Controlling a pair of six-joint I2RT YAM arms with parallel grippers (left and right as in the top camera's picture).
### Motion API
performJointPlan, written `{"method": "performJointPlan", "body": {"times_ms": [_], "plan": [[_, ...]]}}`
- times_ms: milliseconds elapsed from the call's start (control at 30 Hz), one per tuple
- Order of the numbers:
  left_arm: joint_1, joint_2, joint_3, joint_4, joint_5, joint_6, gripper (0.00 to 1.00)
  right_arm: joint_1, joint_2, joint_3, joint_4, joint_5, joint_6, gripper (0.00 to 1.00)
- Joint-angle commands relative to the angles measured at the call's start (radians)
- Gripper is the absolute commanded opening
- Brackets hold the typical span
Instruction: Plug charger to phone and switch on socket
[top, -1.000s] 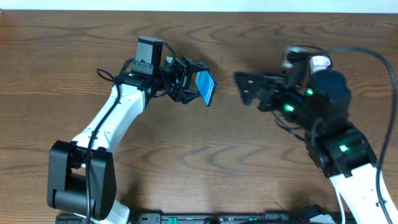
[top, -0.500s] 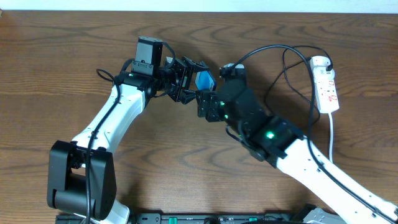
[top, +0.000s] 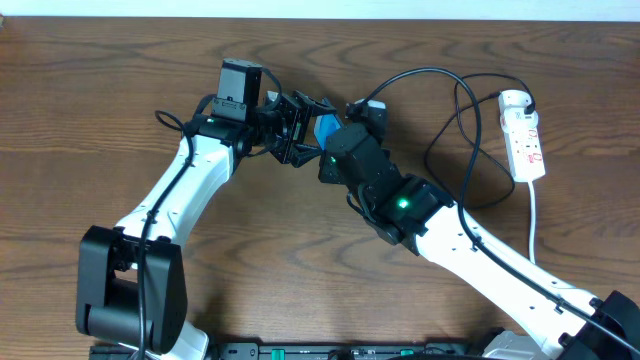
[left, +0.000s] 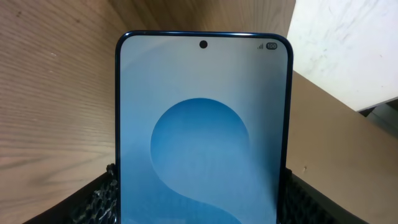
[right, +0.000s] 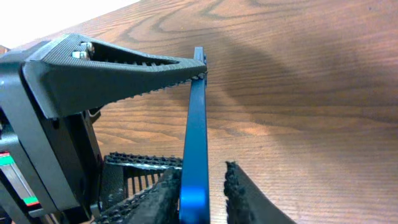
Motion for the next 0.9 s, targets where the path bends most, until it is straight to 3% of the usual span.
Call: {"method": "performJointPlan", "body": {"times_ms": [0, 200, 433, 600, 733, 867], "plan": [[0.002, -0.022, -0.002, 0.006, 0.032, 0.01, 0.67, 0.004, 0.005, 0.014, 0.0, -0.018, 0.008, 0.16], [0.002, -0.022, -0.002, 0.006, 0.032, 0.01, 0.67, 0.004, 0.005, 0.014, 0.0, -0.032, 0.008, 0.01], [0.002, -0.022, -0.002, 0.006, 0.032, 0.009, 0.68, 0.003, 0.0, 0.014, 0.001, -0.032, 0.008, 0.01], [0.026, -0.022, -0.002, 0.007, 0.032, 0.009, 0.87, -0.023, -0.031, 0.014, -0.001, -0.032, 0.008, 0.01], [0.082, -0.022, -0.002, 0.007, 0.068, 0.022, 0.89, -0.043, -0.061, 0.014, -0.013, -0.032, 0.008, 0.01], [0.139, -0.022, -0.002, 0.006, 0.143, 0.117, 0.9, -0.072, -0.088, 0.014, -0.083, -0.039, 0.056, 0.01]]}}
